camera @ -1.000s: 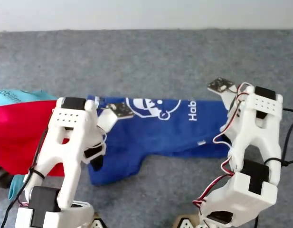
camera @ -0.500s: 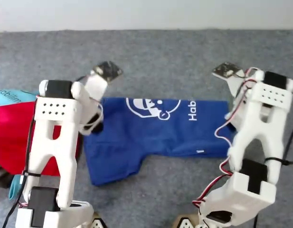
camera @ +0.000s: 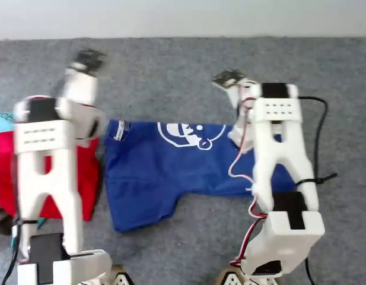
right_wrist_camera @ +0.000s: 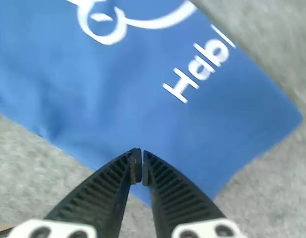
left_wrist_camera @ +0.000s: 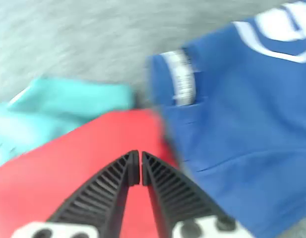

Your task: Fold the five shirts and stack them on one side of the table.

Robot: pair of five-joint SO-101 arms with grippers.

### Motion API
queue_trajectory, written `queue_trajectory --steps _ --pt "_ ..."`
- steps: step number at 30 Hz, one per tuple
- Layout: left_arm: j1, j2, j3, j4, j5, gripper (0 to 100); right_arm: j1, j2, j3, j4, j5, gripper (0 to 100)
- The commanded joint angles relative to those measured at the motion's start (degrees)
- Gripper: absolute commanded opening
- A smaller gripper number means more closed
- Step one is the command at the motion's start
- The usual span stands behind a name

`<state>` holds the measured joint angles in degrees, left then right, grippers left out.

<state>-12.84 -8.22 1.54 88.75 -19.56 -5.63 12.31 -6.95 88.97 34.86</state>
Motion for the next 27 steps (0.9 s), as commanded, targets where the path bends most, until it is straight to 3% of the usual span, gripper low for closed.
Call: queue_trajectory --steps 1,7,14,19,27 --pt "-9.93 -2.29 -6.81 4.22 0.26 1 -5.85 -0.22 -0.79 3.38 -0.88 0.9" --pt "-25.85 -2.29 -16.31 11.6 0.18 1 -19.47 -0.92 -0.79 7.08 -5.71 0.9" --pt "-41.49 -2.2 -20.18 11.78 -1.67 2 -36.79 -4.35 -0.7 6.11 -9.58 4.6" --pt "-46.77 -2.11 -20.18 11.69 -3.96 2 -44.18 -1.71 -0.7 5.14 -10.29 22.4" --pt "-48.53 -2.2 -20.18 11.69 -3.96 2 -54.11 1.63 5.98 -2.33 -6.95 23.5"
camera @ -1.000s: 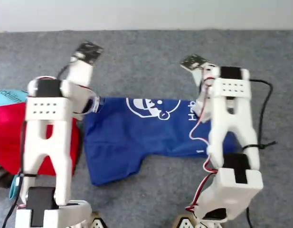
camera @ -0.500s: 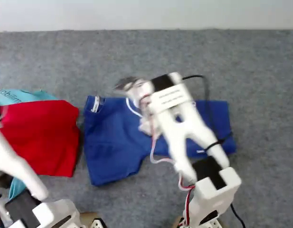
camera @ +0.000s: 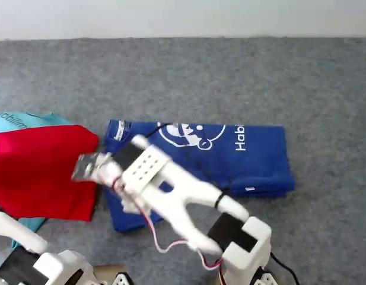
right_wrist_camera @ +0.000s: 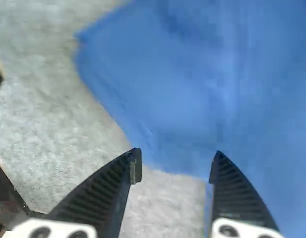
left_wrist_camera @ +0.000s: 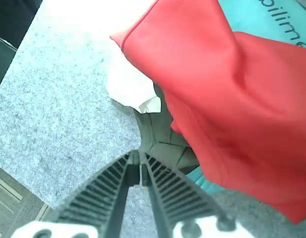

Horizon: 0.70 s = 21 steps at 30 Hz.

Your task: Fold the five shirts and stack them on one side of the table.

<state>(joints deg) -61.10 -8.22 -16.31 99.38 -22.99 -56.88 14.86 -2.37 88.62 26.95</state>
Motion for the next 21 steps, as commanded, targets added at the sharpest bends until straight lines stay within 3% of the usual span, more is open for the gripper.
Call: queue_trajectory --steps 1,7,14,21 --pt "-0.26 -2.2 -2.33 1.05 -0.53 2 -3.47 -1.54 2.29 -2.15 0.97 23.5" --pt "-0.18 -2.02 -2.24 1.05 -0.53 2 -4.26 -7.34 10.11 -8.13 0.18 23.6" --pt "0.09 -1.67 -2.24 1.05 -0.44 2 -9.89 -7.6 18.29 -19.91 0.26 23.6" --pt "0.0 -1.85 -2.24 1.05 -0.44 2 -8.13 -3.38 18.9 -25.27 0.7 23.4"
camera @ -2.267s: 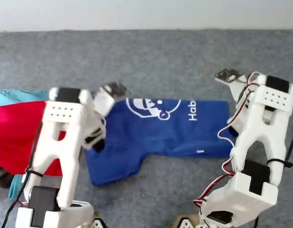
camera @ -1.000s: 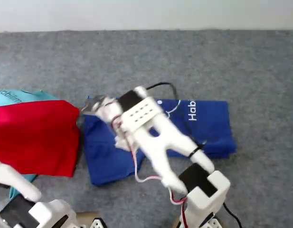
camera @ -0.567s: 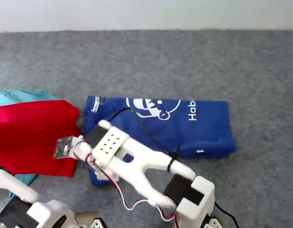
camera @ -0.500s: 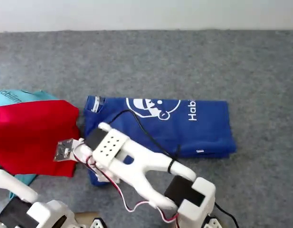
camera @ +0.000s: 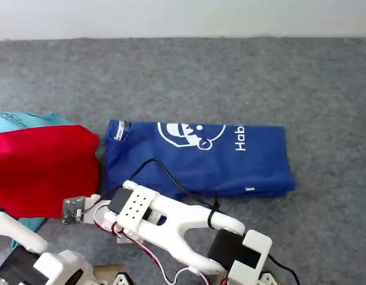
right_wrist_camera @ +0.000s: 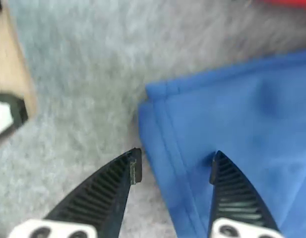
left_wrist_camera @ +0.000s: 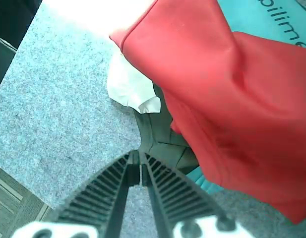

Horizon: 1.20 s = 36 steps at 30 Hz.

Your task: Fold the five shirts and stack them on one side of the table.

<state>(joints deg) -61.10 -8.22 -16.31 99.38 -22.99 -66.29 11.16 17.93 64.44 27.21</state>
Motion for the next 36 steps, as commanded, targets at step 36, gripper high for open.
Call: queue_trajectory --steps 36 --pt "0.18 -1.67 -2.24 1.05 -0.44 2 17.36 -6.55 -8.7 -3.03 5.36 1.0"
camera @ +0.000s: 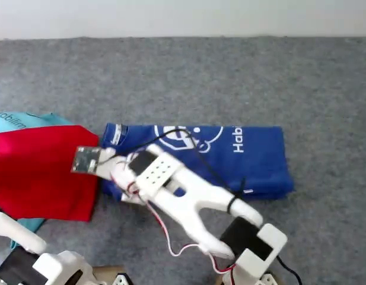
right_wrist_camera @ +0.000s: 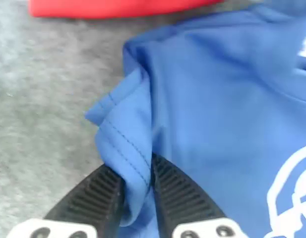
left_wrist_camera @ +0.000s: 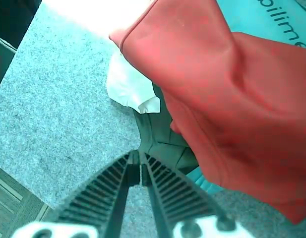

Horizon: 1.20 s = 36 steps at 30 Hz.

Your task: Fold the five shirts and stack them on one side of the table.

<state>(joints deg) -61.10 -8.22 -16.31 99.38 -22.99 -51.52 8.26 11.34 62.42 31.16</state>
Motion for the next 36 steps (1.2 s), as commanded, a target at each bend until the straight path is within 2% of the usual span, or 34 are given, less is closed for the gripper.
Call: queue_trajectory --steps 1,8,13,18,21,31,34,36 --pt "0.18 -1.67 -2.24 1.05 -0.44 2 3.3 -3.38 -2.9 -1.01 1.58 1.0" --pt "2.73 -2.2 -1.45 1.05 -0.26 2 8.84 4.7 -11.16 -4.88 1.85 1.0" --pt "3.16 -2.2 -1.45 1.05 -0.18 2 9.98 13.49 -20.13 -3.65 5.63 2.0" --pt "2.81 -2.2 -1.45 1.14 -0.18 2 10.07 19.12 -28.31 3.91 5.36 16.9" --pt "2.81 -2.29 -1.45 1.14 -0.18 2 10.42 20.0 -32.44 9.19 2.46 20.5" --pt "5.63 -4.22 -0.84 1.14 -0.18 2 11.82 18.95 -43.69 25.01 -5.54 20.5" --pt "9.85 -10.73 3.21 1.14 -0.18 1 10.68 19.56 -44.04 26.42 -6.51 19.5" --pt "13.8 -16.97 8.57 1.14 -0.18 1 10.07 20.35 -43.87 25.71 -6.51 13.3"
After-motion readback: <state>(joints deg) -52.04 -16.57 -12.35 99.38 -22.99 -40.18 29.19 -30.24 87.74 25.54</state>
